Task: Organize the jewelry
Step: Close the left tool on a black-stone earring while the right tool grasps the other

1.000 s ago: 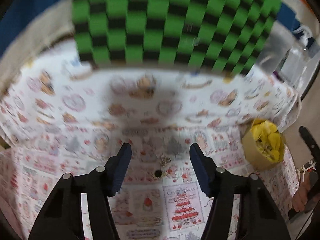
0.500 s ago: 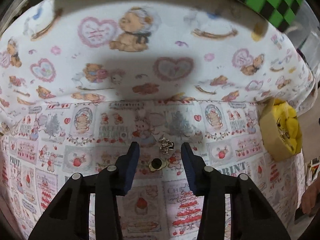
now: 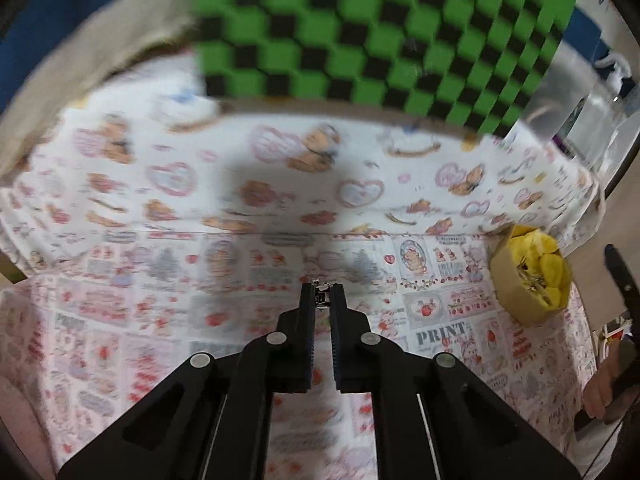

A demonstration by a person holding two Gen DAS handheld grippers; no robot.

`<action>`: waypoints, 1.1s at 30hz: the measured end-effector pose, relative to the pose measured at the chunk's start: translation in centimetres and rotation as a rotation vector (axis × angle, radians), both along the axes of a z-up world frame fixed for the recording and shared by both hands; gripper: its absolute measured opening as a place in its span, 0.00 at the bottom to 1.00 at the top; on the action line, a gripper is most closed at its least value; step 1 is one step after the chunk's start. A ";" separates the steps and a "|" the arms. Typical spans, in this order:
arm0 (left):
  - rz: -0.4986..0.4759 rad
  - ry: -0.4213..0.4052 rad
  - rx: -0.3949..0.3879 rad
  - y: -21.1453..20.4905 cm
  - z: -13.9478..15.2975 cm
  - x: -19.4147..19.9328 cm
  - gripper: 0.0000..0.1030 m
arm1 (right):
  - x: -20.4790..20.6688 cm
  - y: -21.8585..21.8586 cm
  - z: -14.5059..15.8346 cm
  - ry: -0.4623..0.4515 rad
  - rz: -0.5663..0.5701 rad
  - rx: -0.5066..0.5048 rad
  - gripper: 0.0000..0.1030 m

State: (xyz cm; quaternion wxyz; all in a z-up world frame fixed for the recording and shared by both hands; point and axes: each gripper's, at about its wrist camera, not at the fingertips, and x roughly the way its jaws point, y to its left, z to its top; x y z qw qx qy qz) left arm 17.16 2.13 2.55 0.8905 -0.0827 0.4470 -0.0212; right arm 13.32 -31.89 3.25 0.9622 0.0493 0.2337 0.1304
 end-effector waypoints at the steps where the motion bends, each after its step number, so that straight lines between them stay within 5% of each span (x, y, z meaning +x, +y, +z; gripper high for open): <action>1: 0.008 -0.018 -0.006 0.6 0.4 -0.8 0.06 | -0.1 0.5 0.0 0.003 0.008 -0.004 0.84; 6: 0.042 -0.078 -0.055 3.7 0.6 -2.8 0.06 | -0.5 5.5 0.1 0.024 0.069 -0.080 0.83; 10: 0.069 -0.055 -0.066 5.1 -0.9 -2.6 0.06 | 0.2 10.7 -0.6 0.105 0.187 -0.109 0.73; 16: 0.138 -0.055 -0.022 6.5 -2.2 -3.3 0.06 | 4.0 17.8 -3.1 0.364 0.332 -0.072 0.59; 23: 0.186 -0.033 -0.028 8.0 -3.3 -2.9 0.06 | 6.8 22.9 -6.5 0.519 0.341 -0.145 0.32; 33: 0.233 -0.052 -0.043 9.0 -2.6 -3.7 0.06 | 7.5 24.6 -8.8 0.590 0.356 -0.154 0.14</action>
